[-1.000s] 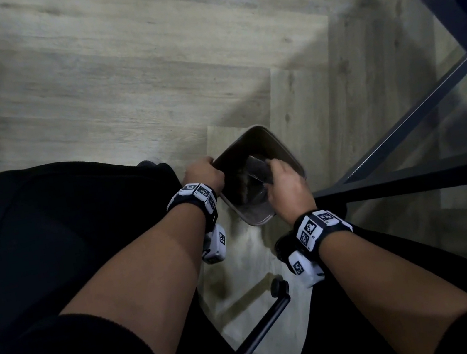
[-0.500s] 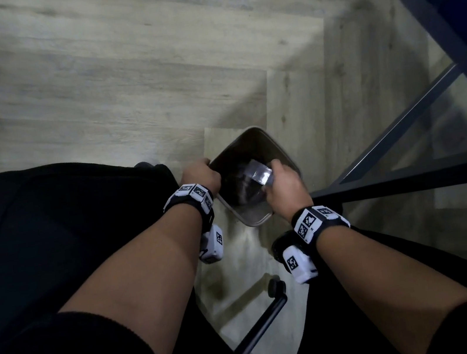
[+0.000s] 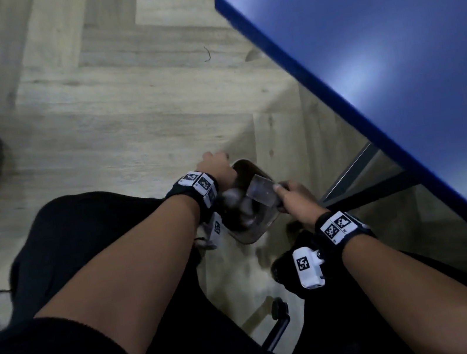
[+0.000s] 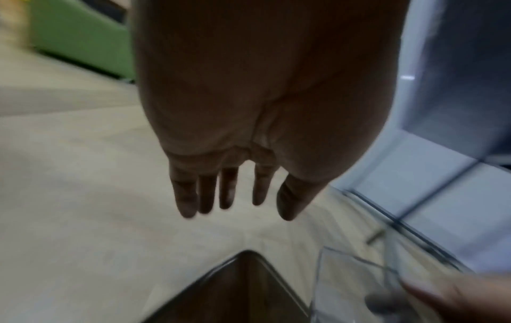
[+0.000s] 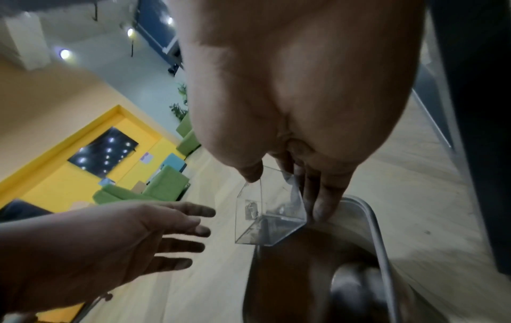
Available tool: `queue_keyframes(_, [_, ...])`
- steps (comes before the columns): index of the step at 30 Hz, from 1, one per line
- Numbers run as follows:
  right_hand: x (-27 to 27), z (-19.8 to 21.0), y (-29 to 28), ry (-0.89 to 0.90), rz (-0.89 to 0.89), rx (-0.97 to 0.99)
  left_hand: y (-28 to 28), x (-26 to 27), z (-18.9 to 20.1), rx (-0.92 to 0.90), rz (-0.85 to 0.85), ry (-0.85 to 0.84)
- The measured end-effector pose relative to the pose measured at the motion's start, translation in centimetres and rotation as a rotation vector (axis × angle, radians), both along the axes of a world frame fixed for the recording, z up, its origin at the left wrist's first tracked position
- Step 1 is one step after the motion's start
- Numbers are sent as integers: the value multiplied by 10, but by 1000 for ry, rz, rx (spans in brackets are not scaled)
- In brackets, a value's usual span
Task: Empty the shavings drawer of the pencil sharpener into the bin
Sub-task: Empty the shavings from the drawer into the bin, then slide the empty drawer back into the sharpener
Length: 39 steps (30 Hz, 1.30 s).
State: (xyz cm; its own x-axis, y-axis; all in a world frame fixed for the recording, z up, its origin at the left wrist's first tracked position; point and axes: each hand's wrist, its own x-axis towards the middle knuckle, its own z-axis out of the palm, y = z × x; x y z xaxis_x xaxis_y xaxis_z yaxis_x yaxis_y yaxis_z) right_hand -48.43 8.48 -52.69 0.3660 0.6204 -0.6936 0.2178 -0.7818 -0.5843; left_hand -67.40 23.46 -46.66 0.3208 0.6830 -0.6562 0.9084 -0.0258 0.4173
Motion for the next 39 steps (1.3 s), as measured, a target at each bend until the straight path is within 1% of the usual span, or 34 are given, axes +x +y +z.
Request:
queue_keyframes(2, [5, 11, -5, 73, -34, 31, -5, 9, 38, 5, -230, -34])
queue_keyframes(4, [2, 42, -12, 115, -43, 57, -16, 15, 74, 25, -426, -16])
queue_keyframes(6, [3, 71, -24, 153, -70, 79, -26, 19, 108, 72, -582, 30])
queue_keyframes(8, [1, 108, -35, 189, -99, 114, -36, 21, 137, 130, -687, 79])
queue_keyframes(10, [-2, 142, -48, 209, -119, 147, -50, 23, 167, 169, -748, 104])
queue_keyframes(14, [-6, 190, -82, 264, -128, 225, -87, 22, 216, 223, -854, 83])
queue_keyframes(16, [-11, 214, -102, 290, -124, 280, -107, 17, 235, 257, -879, 29])
queue_keyframes(21, [-8, 263, -157, 373, -187, 413, -147, 23, 280, 337, -931, -124])
queue_keyframes(26, [-5, 306, -212, 379, -284, 537, -180, 37, 322, 363, -998, -205])
queue_keyframes(33, [-1, 368, -291, 231, -353, 679, -226, 59, 373, 429, -1118, -318])
queue_keyframes(36, [9, 385, -322, 44, -274, 746, -241, 76, 390, 464, -1176, -355])
queue_keyframes(39, [18, 398, -346, -147, -219, 718, -252, 99, 403, 484, -1226, -383])
